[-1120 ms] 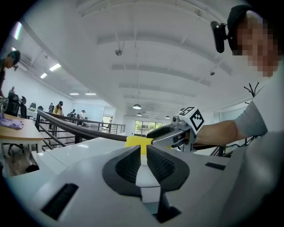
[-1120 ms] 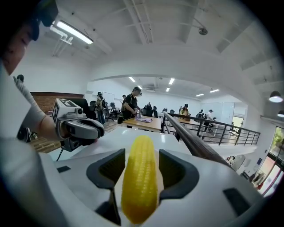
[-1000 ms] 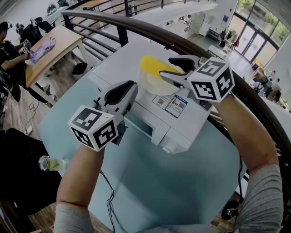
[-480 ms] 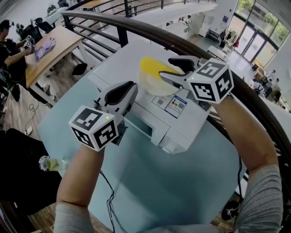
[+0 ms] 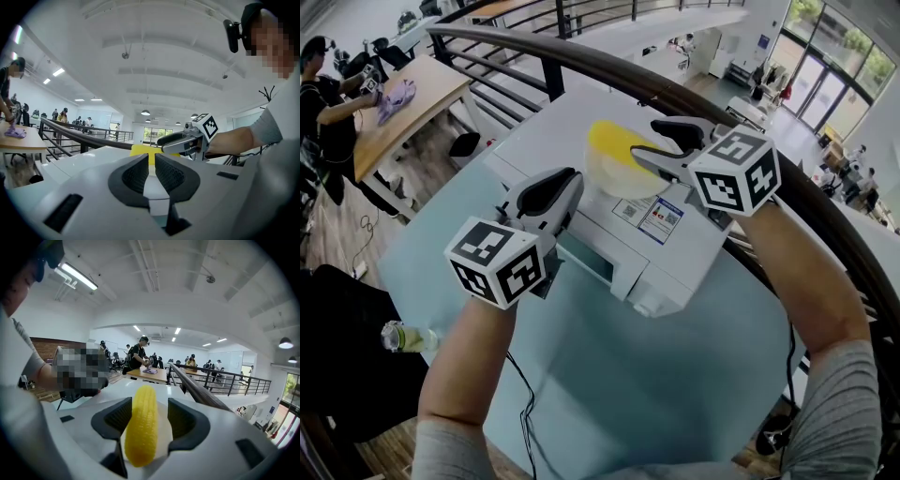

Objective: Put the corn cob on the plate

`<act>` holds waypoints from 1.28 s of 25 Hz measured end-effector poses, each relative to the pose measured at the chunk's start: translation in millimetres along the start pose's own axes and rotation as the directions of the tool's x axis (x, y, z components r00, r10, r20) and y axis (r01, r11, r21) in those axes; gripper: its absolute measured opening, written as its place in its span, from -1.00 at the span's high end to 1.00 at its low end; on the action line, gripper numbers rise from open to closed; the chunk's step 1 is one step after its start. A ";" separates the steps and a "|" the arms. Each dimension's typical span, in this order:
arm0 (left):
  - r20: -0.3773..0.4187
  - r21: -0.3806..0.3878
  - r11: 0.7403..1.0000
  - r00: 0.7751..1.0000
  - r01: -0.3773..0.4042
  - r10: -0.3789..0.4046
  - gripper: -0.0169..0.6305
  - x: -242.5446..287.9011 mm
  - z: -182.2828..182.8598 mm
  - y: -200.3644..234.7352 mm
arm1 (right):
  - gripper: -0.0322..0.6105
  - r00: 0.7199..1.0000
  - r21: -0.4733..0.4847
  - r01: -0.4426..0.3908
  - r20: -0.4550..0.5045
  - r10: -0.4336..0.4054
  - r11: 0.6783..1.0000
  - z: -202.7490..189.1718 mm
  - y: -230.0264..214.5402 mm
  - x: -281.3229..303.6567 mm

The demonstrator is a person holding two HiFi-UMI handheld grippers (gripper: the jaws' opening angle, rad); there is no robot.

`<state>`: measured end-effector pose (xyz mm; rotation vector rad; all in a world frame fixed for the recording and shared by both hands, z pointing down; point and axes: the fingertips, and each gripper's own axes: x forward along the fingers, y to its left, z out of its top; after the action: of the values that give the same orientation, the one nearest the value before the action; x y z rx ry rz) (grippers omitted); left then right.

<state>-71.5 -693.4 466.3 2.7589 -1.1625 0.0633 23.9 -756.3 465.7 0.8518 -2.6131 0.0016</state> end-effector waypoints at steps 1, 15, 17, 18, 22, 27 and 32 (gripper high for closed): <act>0.002 -0.001 1.000 1.000 -0.002 0.002 0.77 -0.7 1.8 0.0 | 0.16 1.000 0.005 0.002 0.008 -0.002 1.000 1.2 -0.5 -2.2; 0.050 0.018 1.000 0.999 -0.005 0.005 0.77 -30.2 60.8 -25.8 | 0.21 0.993 0.060 0.039 0.109 -0.046 0.997 53.3 9.1 -58.1; 0.057 0.018 1.000 0.998 -0.010 0.009 0.77 -39.6 72.0 -32.2 | 0.23 0.991 0.083 0.048 0.120 -0.058 0.995 60.0 12.6 -71.0; 0.058 0.019 1.000 0.998 -0.013 0.012 0.77 -44.6 77.6 -36.1 | 0.25 0.990 0.098 0.052 0.129 -0.065 0.994 63.2 14.8 -77.9; 0.069 0.038 0.999 0.998 -0.008 0.006 0.77 -59.7 101.0 -54.7 | 0.33 0.980 0.157 0.079 0.169 -0.106 0.984 72.2 22.9 -105.4; 0.064 0.036 0.999 0.998 -0.001 -0.002 0.77 -85.3 120.5 -82.2 | 0.51 0.978 0.213 0.097 0.160 -0.133 0.972 72.9 43.1 -136.7; 0.071 0.024 1.000 0.997 0.003 -0.005 0.77 -121.5 139.7 -112.5 | 0.67 0.973 0.243 0.119 0.167 -0.162 0.963 83.8 73.9 -174.2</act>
<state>-78.6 -550.9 303.2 2.8058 -1.1813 -0.0217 80.1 -607.4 333.5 1.1699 -2.7559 0.2015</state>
